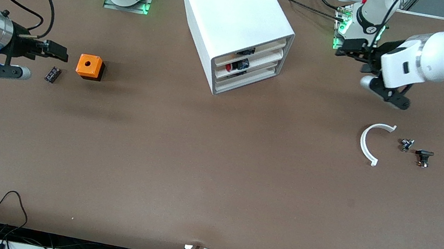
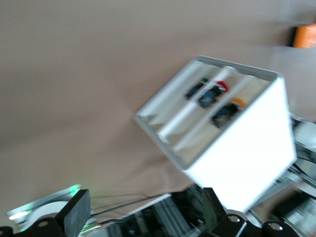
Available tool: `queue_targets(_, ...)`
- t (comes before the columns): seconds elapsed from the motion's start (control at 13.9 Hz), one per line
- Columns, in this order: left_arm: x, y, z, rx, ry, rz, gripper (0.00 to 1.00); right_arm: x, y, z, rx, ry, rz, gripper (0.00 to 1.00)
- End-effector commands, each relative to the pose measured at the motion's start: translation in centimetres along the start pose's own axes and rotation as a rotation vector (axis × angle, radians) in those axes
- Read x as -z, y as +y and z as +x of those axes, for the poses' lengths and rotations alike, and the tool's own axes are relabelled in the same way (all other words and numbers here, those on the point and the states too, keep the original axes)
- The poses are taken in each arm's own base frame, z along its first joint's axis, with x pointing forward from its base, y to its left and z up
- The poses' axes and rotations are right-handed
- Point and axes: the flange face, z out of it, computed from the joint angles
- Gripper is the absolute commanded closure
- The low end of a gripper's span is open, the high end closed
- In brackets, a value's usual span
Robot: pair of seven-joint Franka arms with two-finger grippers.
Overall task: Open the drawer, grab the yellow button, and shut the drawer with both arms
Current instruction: 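Grasp the drawer front with the left gripper while the right gripper advances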
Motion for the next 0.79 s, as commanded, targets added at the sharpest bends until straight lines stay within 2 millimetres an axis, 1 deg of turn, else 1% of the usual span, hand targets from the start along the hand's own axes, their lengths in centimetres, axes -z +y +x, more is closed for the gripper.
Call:
queue_targets(0.0, -3.4, -0.4, 4.7, -0.108, -0.039, -0.172, 0.0, -1.8, 0.1, 2.0, 0.006, 0.01, 0.019, 0.01)
queue_targets(0.14, -6.7, -0.5, 7.1, -0.133, -0.037, -0.286, 0.0, -3.2, 0.2, 3.5, 0.004, 0.032, 0.022, 0.01)
queue_targets(0.22, -8.8, -0.4, 7.6, -0.178, -0.015, -0.312, 0.0, -3.6, 0.2, 4.1, 0.005, 0.044, 0.023, 0.01)
queue_targets(0.29, -10.9, -1.1, 7.9, -0.25, 0.006, -0.324, 0.0, -3.8, 0.2, 4.4, 0.004, 0.056, 0.023, 0.01)
queue_targets(0.36, -13.3, -2.4, 8.2, -0.333, 0.042, -0.358, 0.0, -4.3, 0.2, 4.8, 0.005, 0.058, 0.024, 0.01)
queue_targets(0.43, -15.6, -3.4, 7.8, -0.37, 0.063, -0.419, 0.0, -4.5, 0.2, 5.2, -0.03, 0.065, 0.023, 0.01)
queue_targets(0.5, -17.0, -4.0, 7.0, -0.392, 0.078, -0.45, 0.0, -5.2, 0.0, 5.7, -0.075, 0.067, 0.027, 0.01)
queue_targets(0.65, -19.0, -4.9, 5.4, -0.378, 0.087, -0.496, 0.0, -5.9, -1.2, 6.1, -0.106, 0.062, 0.026, 0.01)
queue_targets(0.72, -19.8, -5.2, 4.7, -0.391, 0.112, -0.525, 0.0, -5.7, -1.4, 6.3, -0.121, 0.066, 0.028, 0.01)
